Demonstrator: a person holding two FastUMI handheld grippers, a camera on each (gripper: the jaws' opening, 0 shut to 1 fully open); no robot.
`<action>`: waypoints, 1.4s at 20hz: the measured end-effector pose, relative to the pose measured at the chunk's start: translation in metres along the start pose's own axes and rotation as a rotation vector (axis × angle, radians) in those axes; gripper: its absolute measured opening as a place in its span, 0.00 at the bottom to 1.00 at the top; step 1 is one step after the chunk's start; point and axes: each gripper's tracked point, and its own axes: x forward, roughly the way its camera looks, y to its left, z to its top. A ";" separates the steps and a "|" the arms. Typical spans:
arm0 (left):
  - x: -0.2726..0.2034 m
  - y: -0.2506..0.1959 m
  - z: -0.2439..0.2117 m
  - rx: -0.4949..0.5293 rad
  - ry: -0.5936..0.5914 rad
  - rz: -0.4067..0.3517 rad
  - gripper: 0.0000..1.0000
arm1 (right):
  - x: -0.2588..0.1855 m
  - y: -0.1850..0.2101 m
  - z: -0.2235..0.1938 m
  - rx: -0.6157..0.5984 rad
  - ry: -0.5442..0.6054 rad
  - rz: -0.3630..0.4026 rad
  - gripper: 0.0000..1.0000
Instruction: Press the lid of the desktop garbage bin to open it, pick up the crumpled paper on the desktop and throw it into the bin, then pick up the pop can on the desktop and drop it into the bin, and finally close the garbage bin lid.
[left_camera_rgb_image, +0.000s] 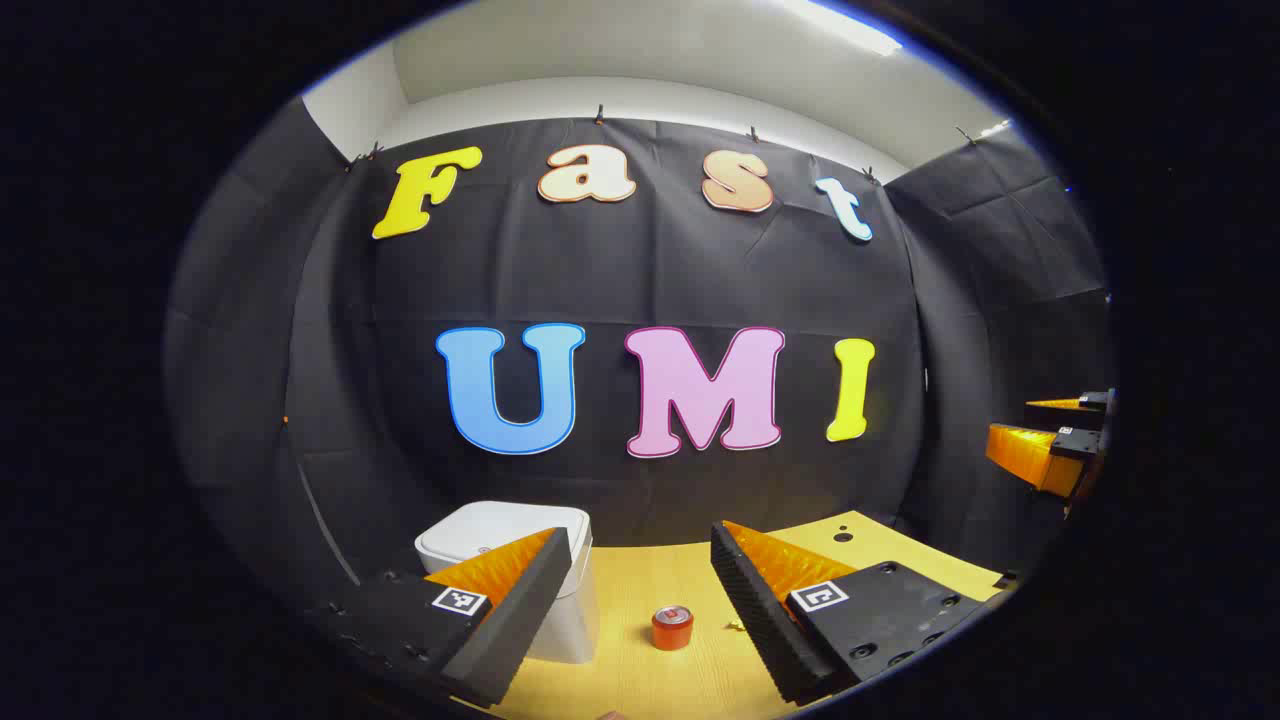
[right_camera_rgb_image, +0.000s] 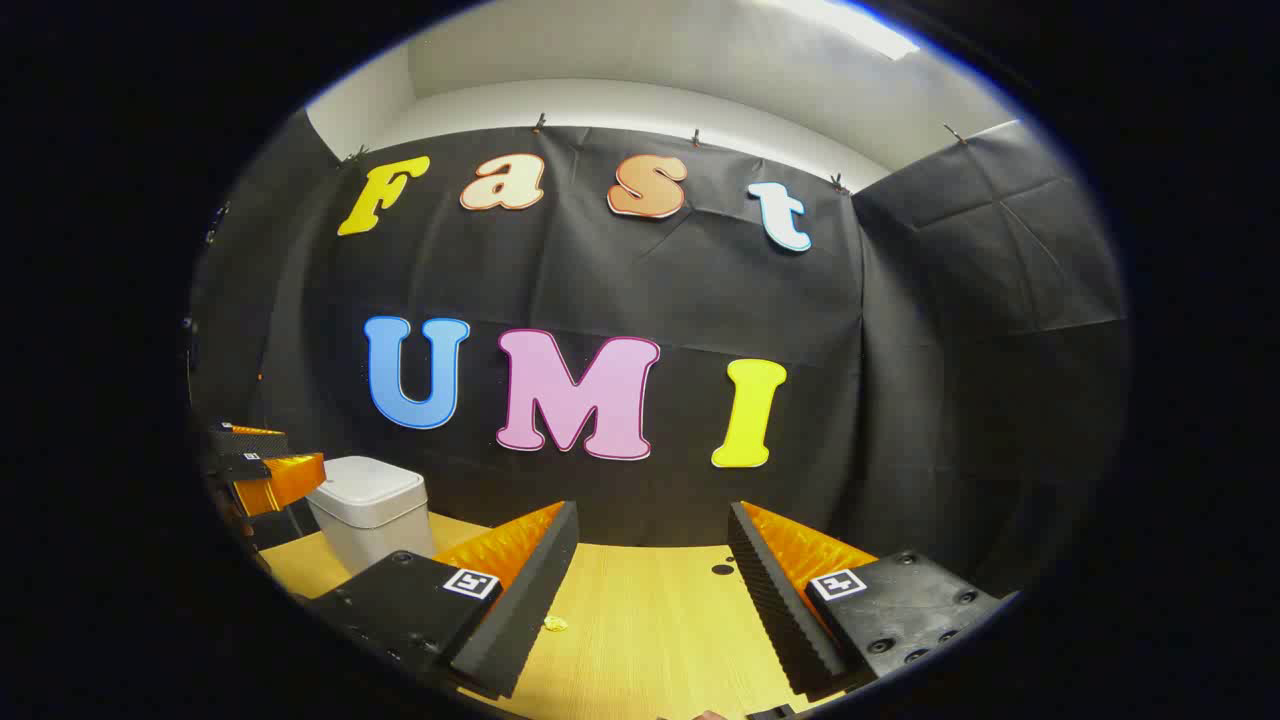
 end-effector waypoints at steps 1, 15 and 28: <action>0.000 0.000 0.002 0.004 -0.004 -0.001 0.94 | -0.001 0.002 0.001 -0.007 -0.007 0.006 0.96; 0.004 0.018 0.002 0.026 -0.013 0.029 0.94 | 0.003 0.018 0.005 -0.001 -0.021 0.043 0.96; 0.032 0.079 0.004 0.065 -0.029 0.064 0.90 | 0.003 0.020 0.007 -0.011 -0.017 0.040 0.96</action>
